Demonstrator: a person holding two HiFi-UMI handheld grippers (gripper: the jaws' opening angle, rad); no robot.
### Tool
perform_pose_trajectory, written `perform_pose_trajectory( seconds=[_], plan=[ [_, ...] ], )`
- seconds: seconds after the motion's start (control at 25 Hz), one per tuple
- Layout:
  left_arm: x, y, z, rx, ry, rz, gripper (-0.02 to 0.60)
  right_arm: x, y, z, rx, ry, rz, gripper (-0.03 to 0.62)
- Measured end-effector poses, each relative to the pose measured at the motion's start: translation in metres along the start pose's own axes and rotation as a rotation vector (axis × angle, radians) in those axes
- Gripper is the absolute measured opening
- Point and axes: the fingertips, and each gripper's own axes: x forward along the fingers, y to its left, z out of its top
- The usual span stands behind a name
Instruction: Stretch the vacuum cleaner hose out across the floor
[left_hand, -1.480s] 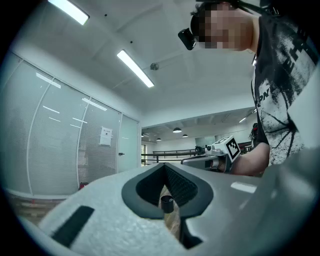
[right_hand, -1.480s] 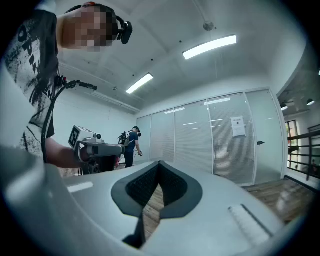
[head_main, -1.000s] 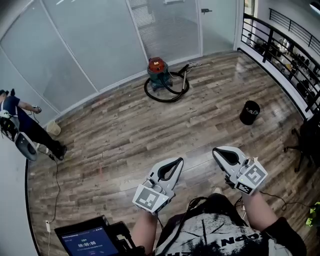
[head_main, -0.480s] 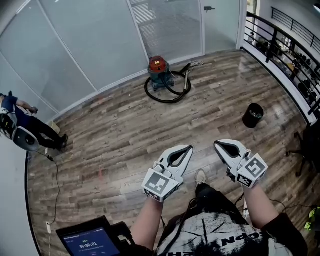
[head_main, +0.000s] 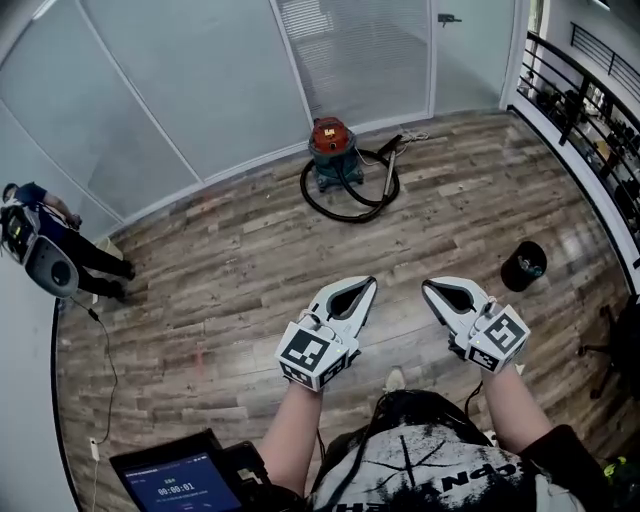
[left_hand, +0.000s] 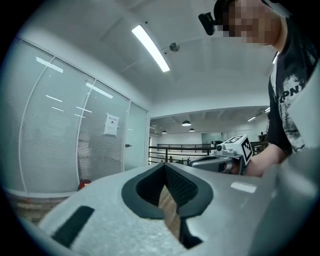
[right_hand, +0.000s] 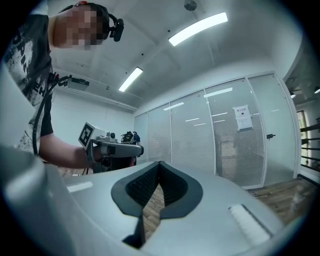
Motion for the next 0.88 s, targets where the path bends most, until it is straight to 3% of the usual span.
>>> perform_pose_trajectory(
  seconds=[0.32, 0.68, 0.88],
  plan=[
    [0.105, 0.115, 0.009, 0.001, 0.011, 0.054, 0.000, 0.082, -0.148, 0.002, -0.002, 0.025, 0.012, 0.005],
    [0.099, 0.137, -0.016, -0.001, 0.018, 0.051, 0.000, 0.100, -0.148, -0.007, 0.002, 0.009, 0.004, 0.005],
    [0.156, 0.252, -0.019, -0.014, 0.010, 0.008, 0.000, 0.197, -0.223, 0.003, -0.056, 0.033, -0.024, 0.005]
  ],
)
